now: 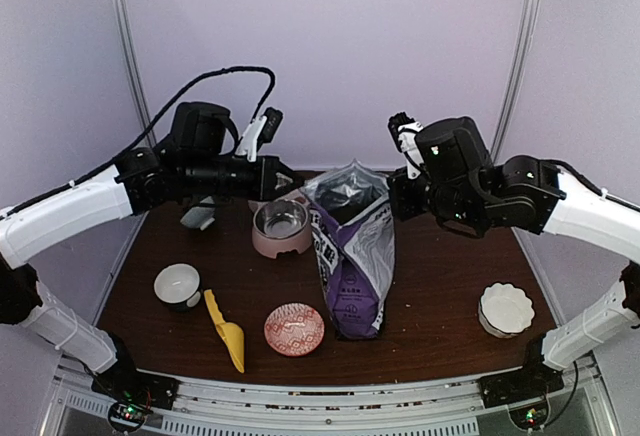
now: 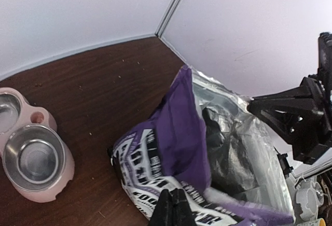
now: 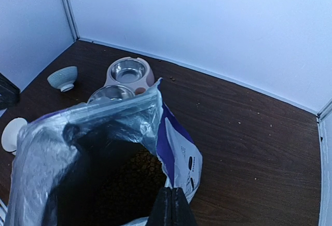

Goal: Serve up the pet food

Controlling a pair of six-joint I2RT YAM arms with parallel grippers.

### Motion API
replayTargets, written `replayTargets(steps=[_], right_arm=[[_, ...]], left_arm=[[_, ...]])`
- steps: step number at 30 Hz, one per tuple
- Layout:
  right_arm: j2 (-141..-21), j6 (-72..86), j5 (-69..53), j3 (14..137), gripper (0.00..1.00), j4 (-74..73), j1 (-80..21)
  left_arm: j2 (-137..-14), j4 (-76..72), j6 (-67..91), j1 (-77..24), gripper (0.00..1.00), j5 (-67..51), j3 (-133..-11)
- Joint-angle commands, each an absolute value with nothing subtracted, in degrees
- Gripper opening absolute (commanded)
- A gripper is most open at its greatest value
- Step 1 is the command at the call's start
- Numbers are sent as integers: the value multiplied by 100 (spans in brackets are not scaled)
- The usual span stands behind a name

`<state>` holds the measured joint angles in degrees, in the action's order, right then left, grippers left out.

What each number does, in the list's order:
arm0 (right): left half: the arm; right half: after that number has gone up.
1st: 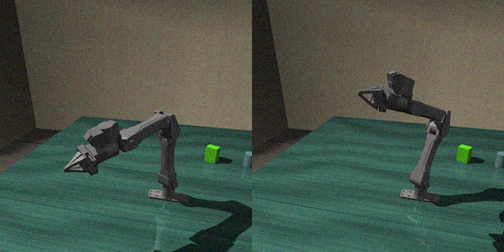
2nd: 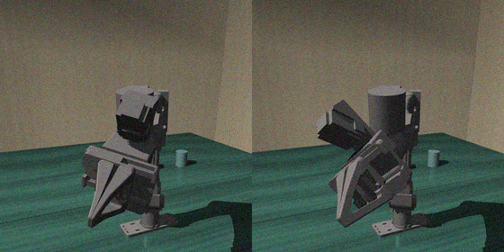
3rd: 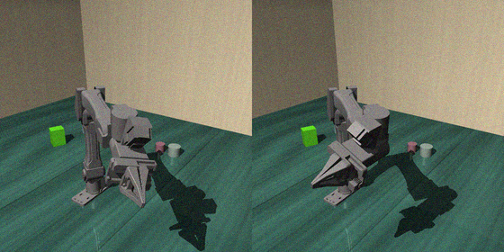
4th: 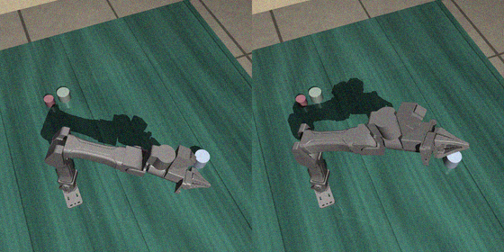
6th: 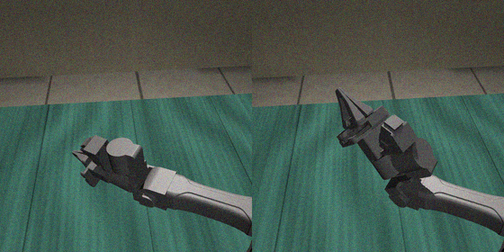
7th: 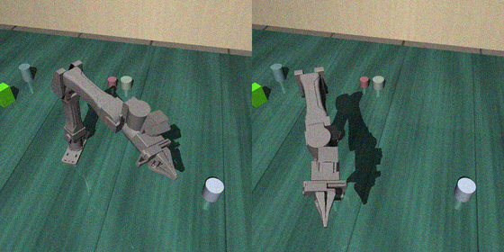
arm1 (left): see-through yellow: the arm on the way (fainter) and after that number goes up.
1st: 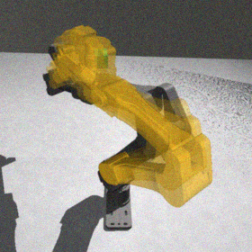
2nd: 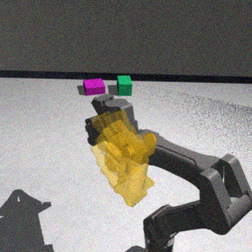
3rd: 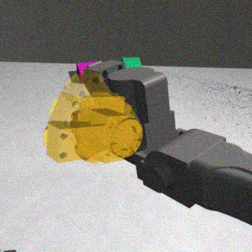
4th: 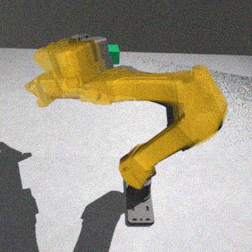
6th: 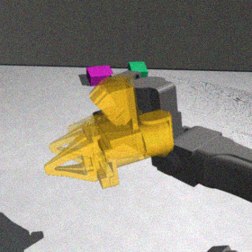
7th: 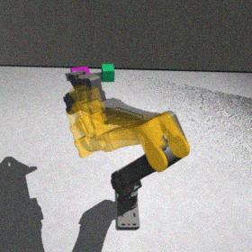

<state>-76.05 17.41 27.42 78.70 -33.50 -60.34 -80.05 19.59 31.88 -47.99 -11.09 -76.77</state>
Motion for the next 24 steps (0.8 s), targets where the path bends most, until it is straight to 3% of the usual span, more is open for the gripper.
replayTargets(steps=[1,9,14,19,24], right_arm=[[-7128,1878,3290,8235,0,-3718,-5731],[-7036,1980,3008,8215,0,-3834,-5641],[-7073,2016,2855,8191,0,-3765,-5633],[-7064,2055,2704,8221,33,-3710,-5617],[-6973,2120,2635,8235,50,-3662,-5592]], left_arm=[[-8017,2456,2620,-4580,0,-1100,-8278],[-8212,2275,2628,-4579,0,-1588,-8380],[-8382,2210,2619,-4588,35,-1855,-8499],[-8613,2115,2619,-4754,67,-1925,-8707],[-9046,2105,2579,-4940,78,-1972,-9162]])
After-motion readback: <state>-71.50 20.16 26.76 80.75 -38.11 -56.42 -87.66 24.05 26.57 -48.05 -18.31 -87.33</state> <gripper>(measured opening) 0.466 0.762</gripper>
